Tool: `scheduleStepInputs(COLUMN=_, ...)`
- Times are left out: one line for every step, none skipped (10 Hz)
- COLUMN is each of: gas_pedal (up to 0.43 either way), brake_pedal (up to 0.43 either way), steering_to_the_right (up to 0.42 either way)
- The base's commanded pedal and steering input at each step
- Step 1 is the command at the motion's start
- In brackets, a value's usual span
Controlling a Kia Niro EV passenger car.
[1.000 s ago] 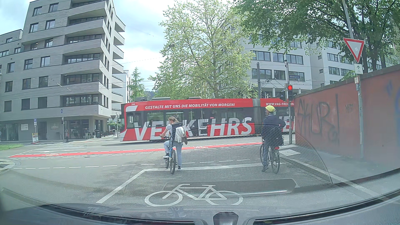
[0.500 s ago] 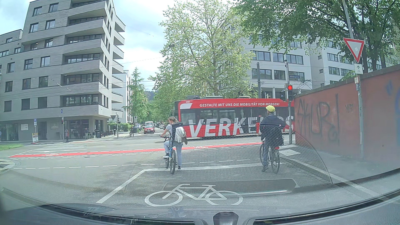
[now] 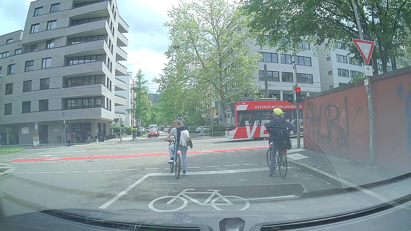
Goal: Follow the waypoints while adhering to traffic rules and regulations
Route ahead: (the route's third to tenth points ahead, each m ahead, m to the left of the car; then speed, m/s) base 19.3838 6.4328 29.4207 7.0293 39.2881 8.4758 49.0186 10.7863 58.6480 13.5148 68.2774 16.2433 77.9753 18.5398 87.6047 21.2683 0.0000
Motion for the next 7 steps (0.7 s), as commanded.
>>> scheduleStepInputs(gas_pedal=0.0, brake_pedal=0.262, steering_to_the_right=-0.016)
scheduleStepInputs(gas_pedal=0.0, brake_pedal=0.262, steering_to_the_right=-0.016)
scheduleStepInputs(gas_pedal=0.0, brake_pedal=0.262, steering_to_the_right=-0.016)
scheduleStepInputs(gas_pedal=0.0, brake_pedal=0.262, steering_to_the_right=-0.015)
scheduleStepInputs(gas_pedal=0.0, brake_pedal=0.262, steering_to_the_right=-0.016)
scheduleStepInputs(gas_pedal=0.0, brake_pedal=0.262, steering_to_the_right=-0.016)
scheduleStepInputs(gas_pedal=0.0, brake_pedal=0.262, steering_to_the_right=-0.015)
